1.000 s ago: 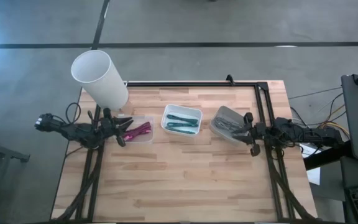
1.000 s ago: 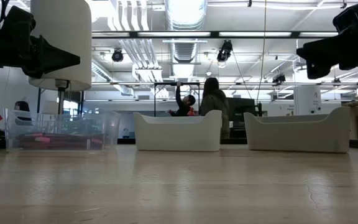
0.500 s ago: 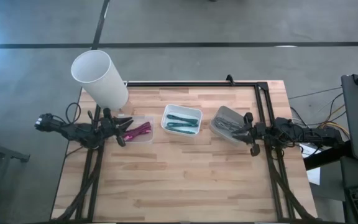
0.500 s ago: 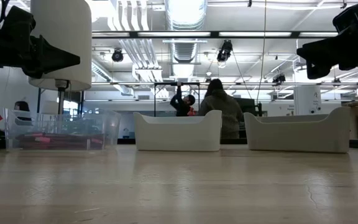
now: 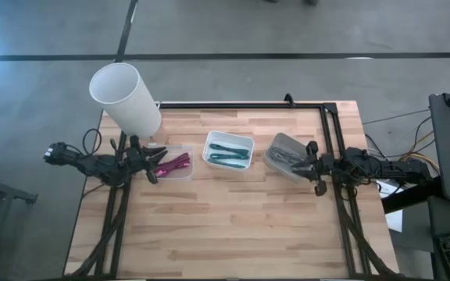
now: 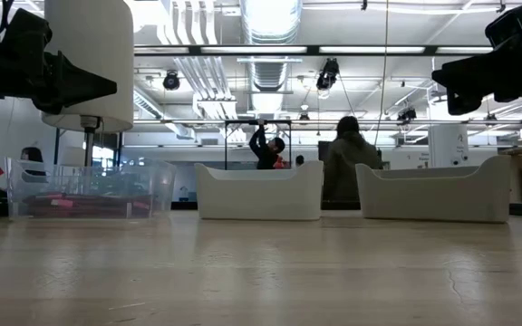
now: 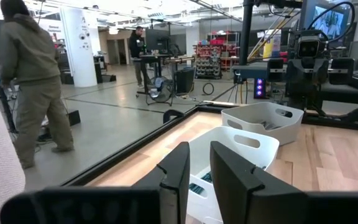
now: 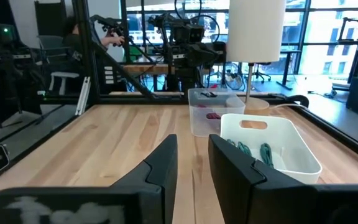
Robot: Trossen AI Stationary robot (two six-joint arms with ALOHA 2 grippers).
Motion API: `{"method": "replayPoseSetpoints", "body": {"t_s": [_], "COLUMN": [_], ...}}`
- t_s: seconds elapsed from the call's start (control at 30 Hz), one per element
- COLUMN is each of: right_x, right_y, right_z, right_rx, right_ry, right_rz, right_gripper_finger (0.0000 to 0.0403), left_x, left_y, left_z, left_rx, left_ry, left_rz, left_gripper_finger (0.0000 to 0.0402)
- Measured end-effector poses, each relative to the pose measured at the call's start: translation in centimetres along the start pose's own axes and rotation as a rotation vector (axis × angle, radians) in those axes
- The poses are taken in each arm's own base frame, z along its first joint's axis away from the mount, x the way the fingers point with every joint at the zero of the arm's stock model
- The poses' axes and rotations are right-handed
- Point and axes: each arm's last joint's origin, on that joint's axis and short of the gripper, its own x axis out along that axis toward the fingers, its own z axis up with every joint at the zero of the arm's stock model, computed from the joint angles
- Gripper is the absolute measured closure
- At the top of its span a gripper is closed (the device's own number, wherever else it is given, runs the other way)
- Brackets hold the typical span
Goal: Pick & Place USB Port
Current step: Return to Home Position
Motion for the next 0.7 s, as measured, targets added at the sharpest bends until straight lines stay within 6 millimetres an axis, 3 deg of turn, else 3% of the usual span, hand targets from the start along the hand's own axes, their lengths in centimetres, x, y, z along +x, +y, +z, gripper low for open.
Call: {"method": "replayPoseSetpoints", "body": {"t_s": [0.7], "right_x": [0.0], "right_y": [0.0], "right_z": [0.01], "right_rx": [0.0], "right_ry": [0.0], "right_rz": [0.001], "right_gripper_finger": [0.033], "left_x": [0.0], "left_y": [0.0], "left_z": [0.0], "left_rx": [0.0], "left_ry": [0.0], "left_rz": [0.0], "left_gripper_finger": [0.033]}}
